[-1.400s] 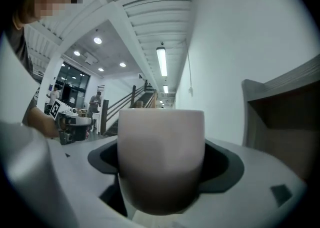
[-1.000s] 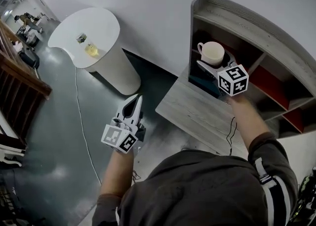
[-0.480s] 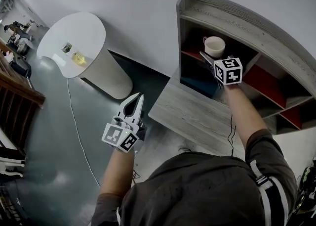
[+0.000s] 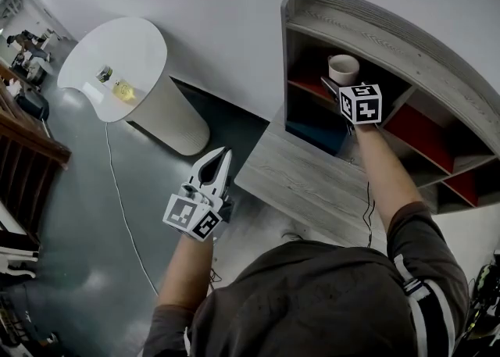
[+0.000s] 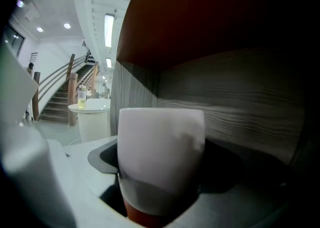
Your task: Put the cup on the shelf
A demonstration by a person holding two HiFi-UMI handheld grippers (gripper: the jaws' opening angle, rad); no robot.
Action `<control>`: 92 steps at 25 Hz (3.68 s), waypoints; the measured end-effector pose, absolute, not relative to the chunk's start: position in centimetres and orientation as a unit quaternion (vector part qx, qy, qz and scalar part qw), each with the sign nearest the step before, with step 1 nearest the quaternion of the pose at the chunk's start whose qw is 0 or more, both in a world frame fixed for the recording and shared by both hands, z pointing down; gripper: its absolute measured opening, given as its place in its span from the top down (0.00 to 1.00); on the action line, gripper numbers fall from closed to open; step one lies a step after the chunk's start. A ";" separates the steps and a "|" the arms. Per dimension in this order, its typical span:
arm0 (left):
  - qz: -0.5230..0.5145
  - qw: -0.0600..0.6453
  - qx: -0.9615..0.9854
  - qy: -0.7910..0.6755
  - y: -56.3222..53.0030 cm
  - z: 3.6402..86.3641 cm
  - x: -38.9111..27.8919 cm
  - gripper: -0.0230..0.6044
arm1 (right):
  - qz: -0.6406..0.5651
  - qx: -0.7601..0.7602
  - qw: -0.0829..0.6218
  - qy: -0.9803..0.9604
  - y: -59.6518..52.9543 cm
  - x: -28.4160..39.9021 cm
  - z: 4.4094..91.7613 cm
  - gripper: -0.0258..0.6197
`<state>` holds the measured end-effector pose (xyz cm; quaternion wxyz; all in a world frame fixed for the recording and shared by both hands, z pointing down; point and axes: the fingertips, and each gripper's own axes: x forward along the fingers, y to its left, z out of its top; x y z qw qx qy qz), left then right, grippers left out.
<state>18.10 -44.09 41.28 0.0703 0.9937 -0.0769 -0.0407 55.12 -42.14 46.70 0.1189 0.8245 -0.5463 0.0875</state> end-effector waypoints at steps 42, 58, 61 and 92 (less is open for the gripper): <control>-0.073 0.063 0.967 -0.235 -40.4 39.6 -1.3 0.96 | 0.060 0.723 0.082 -0.683 -39.9 32.3 43.4 0.35; -0.062 0.033 0.891 -0.448 -36.0 39.1 -22.5 0.96 | 0.035 0.457 0.063 -0.886 -44.9 2.9 41.4 0.78; -0.066 0.033 0.874 -0.481 -34.7 39.1 -25.9 0.96 | 0.033 0.409 0.061 -0.910 -44.6 -2.0 41.2 0.84; -0.075 0.027 0.842 -0.533 -33.1 39.0 -33.5 0.96 | 0.033 0.292 0.056 -0.954 -43.1 -13.6 41.7 0.97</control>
